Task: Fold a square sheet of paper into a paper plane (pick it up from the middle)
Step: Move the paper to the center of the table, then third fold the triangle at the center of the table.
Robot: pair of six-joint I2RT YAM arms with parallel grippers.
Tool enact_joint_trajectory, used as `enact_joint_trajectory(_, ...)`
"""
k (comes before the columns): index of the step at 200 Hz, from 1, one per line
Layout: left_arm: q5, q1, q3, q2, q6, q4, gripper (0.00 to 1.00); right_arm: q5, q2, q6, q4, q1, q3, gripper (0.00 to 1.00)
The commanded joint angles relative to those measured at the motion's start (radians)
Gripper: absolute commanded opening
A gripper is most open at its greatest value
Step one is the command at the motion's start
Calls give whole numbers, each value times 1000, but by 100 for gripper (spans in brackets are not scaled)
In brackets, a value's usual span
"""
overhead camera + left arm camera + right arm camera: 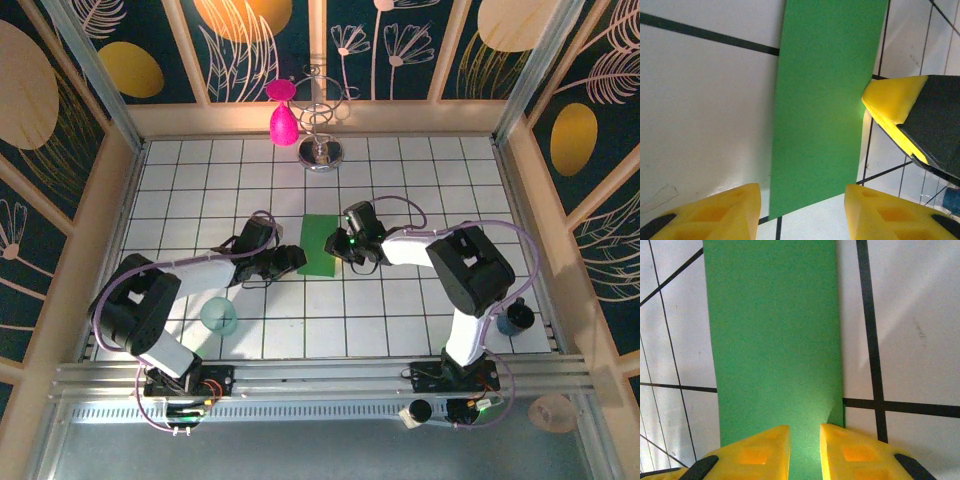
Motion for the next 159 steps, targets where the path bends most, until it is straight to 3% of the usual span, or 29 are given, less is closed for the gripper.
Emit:
enact_joint_trajectory(1, 18, -7, -10, 23, -14, -11, 45, -5, 24, 32, -22, -14, 27, 23)
enact_joint_trajectory(88, 120, -8, 15, 73, -33, 71, 31, -36, 36, 52, -12, -29, -4, 21)
enact_joint_trajectory(159, 115, 32, 106, 149, 18, 52, 30, -37, 15, 43, -5, -39, -26, 21)
